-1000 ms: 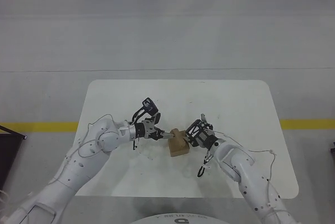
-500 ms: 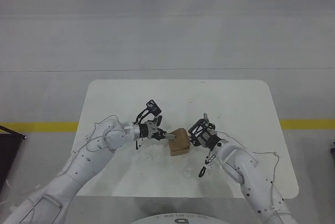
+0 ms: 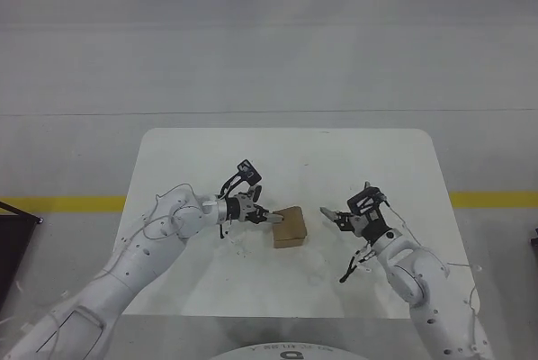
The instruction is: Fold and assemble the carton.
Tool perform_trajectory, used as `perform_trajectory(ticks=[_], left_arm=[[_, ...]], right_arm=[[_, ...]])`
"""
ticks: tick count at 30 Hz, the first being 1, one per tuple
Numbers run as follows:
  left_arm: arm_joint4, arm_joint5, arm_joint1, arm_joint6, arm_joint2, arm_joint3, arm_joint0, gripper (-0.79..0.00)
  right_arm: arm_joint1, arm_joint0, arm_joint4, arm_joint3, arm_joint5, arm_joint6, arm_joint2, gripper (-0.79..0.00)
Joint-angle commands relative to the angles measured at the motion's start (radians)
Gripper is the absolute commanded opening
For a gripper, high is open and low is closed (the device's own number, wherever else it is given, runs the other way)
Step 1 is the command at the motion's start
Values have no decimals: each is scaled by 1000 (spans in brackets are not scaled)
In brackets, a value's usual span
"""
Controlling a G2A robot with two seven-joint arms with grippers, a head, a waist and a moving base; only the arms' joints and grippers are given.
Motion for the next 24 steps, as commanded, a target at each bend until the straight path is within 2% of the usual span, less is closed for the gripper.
perform_trajectory(ticks=[1,6,14,24], left_arm=[[1,-3,-1,0,1,5,-1,0],[0,-4,-3,3,0,11,-1,0],[5,-6,-2,10,-7,11,5,0],[7,-10,-3,4,-10,10,9,0]], right_arm=[[1,-2,-12,-8,-20,-7,-9,0],[1,17,-68,-13,-61,8,-58,0],[-5,66,-88,30,-46,34,-112,0],[-5,75,-99,51,-36,38,-123,0]])
